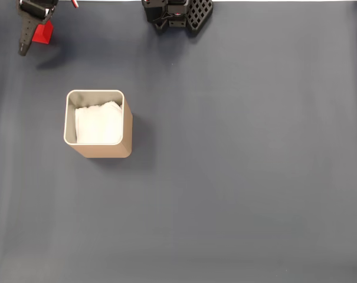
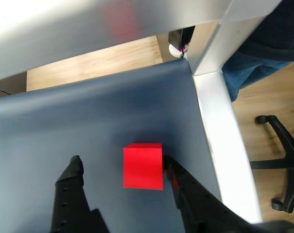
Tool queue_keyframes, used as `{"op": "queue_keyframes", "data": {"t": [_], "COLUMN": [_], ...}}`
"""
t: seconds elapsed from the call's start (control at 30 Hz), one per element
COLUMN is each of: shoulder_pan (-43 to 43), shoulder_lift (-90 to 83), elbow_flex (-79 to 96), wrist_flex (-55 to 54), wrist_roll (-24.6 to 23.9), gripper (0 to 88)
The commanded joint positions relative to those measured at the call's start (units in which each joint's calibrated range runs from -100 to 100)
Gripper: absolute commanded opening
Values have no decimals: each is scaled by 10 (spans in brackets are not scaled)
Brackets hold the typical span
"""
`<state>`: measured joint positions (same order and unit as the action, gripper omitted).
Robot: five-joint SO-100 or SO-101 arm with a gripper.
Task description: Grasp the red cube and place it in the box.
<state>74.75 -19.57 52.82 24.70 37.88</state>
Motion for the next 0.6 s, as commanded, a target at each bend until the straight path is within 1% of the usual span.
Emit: {"op": "queue_keyframes", "data": {"t": [0.0, 0.37, 0.57], "shoulder_pan": [3, 16, 18], "shoulder_lift": [2, 18, 17], "elbow_flex": [-29, -29, -29], "wrist_flex": [-15, -30, -27], "wrist_roll": [-2, 1, 5], "gripper": [397, 393, 337]}}
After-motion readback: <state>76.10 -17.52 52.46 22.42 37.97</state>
